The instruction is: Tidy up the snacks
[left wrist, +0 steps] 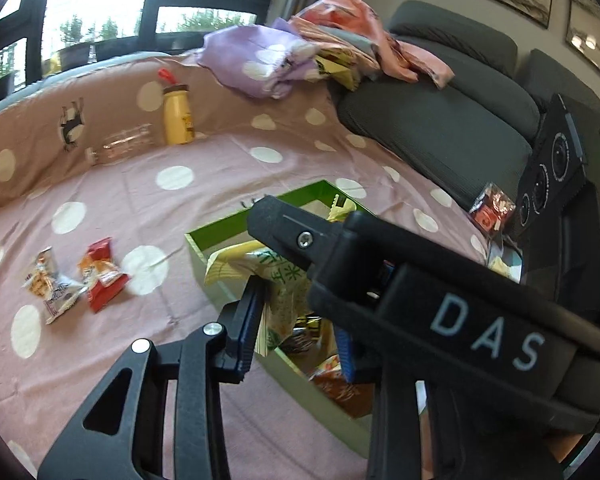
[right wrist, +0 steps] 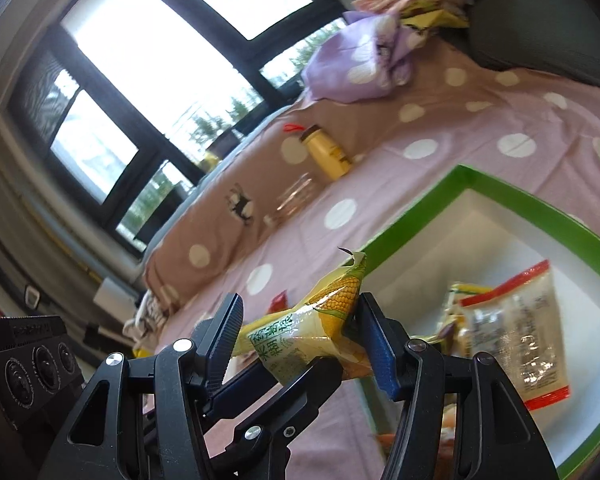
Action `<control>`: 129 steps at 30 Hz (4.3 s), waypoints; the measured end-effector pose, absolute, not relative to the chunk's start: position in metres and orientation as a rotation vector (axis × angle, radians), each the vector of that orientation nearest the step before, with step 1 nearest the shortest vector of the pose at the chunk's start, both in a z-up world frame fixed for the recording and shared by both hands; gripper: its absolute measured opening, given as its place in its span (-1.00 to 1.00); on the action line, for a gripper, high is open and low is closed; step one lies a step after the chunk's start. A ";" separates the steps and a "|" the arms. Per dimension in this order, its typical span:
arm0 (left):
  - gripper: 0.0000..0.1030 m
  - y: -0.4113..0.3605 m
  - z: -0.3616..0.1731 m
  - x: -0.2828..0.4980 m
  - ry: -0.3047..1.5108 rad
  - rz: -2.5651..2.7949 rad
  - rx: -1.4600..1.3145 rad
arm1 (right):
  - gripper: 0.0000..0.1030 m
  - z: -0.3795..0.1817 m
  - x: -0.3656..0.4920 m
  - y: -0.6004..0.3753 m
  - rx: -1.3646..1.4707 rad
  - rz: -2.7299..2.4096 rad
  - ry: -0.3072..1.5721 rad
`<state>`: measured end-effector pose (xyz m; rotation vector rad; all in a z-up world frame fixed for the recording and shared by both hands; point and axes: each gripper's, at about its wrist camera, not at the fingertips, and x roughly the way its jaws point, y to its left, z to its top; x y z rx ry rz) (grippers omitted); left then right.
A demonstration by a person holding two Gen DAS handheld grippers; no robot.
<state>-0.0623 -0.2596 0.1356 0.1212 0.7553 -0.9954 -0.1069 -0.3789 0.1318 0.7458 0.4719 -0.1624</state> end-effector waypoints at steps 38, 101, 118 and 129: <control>0.47 -0.221 0.129 -0.055 0.826 -0.976 0.007 | -0.20 0.103 -0.130 -0.421 0.864 -0.525 0.509; 0.93 0.013 0.075 0.009 0.965 -0.182 -0.255 | 0.02 0.044 0.106 -0.254 0.209 -0.222 1.100; 0.87 0.000 0.070 0.004 1.029 -0.217 -0.240 | 0.03 0.041 -0.002 -0.208 0.382 -0.039 1.178; 0.42 -0.015 0.061 0.002 1.109 -0.283 -0.269 | 0.23 0.051 -0.015 -0.232 0.496 -0.023 1.110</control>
